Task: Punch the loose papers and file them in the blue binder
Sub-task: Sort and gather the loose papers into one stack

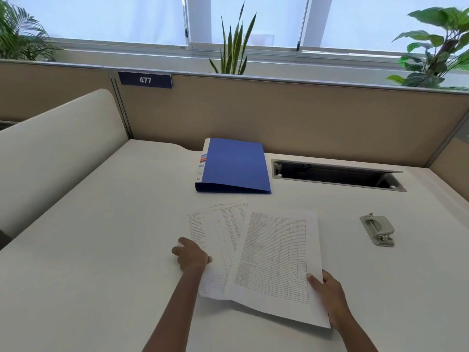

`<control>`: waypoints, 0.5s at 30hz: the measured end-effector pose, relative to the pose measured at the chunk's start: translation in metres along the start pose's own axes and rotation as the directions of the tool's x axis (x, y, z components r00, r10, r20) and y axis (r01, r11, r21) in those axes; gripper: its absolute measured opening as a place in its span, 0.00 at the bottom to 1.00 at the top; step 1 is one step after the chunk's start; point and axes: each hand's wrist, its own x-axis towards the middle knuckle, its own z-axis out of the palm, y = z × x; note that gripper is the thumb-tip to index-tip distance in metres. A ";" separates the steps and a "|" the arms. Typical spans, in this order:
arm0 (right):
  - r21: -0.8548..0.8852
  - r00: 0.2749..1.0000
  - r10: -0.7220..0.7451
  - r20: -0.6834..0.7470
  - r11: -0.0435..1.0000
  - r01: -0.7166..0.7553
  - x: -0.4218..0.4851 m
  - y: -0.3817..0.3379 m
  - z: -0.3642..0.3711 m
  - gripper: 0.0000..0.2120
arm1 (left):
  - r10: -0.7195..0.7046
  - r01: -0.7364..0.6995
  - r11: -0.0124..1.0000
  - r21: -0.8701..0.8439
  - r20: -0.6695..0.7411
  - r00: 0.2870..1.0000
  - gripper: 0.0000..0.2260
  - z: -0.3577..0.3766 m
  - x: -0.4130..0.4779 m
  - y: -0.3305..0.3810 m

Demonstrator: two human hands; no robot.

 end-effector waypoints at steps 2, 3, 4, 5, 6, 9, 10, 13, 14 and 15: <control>0.013 1.000 0.002 0.009 1.000 -0.002 0.000 -0.001 0.000 0.06 | 0.023 -0.027 0.993 -0.114 -0.032 0.999 0.25 -0.002 0.006 -0.006; 0.015 1.000 -0.001 0.011 1.000 0.001 0.000 -0.001 -0.001 0.05 | 0.039 -0.047 0.987 -0.156 -0.049 0.998 0.18 -0.004 0.007 -0.009; 0.012 1.000 -0.006 0.011 1.000 0.006 0.000 -0.001 -0.001 0.05 | 0.070 -0.081 0.980 -0.180 -0.065 0.995 0.12 -0.007 0.008 -0.011; 0.004 1.000 -0.011 0.010 1.000 0.010 0.000 -0.001 -0.001 0.07 | 0.114 -0.127 0.975 -0.182 -0.082 0.990 0.08 -0.011 0.007 -0.012; -0.006 1.000 -0.014 0.009 1.000 0.014 0.001 0.000 -0.001 0.09 | 0.164 -0.180 0.968 -0.177 -0.103 0.981 0.05 -0.015 0.007 -0.011; -0.033 1.000 -0.026 0.004 0.999 0.026 0.000 0.001 -0.001 0.13 | 0.275 -0.315 0.933 -0.175 -0.220 0.936 0.08 -0.031 -0.002 0.002; -0.041 1.000 -0.031 0.003 0.999 0.031 0.000 0.000 -0.001 0.13 | 0.308 -0.358 0.921 -0.154 -0.273 0.911 0.08 -0.037 -0.007 0.008; -0.050 0.999 -0.040 0.002 0.998 0.040 -0.001 -0.001 -0.001 0.13 | 0.443 -0.507 0.860 -0.059 -0.406 0.799 0.07 -0.058 -0.023 0.030; -0.055 0.999 -0.044 0.004 0.998 0.044 -0.002 -0.002 -0.001 0.13 | 0.486 -0.557 0.830 -0.030 -0.452 0.748 0.07 -0.066 -0.030 0.037; -0.057 0.999 -0.049 0.008 0.997 0.049 -0.003 -0.002 -0.001 0.13 | 0.524 -0.607 0.795 -0.002 -0.502 0.688 0.07 -0.073 -0.037 0.044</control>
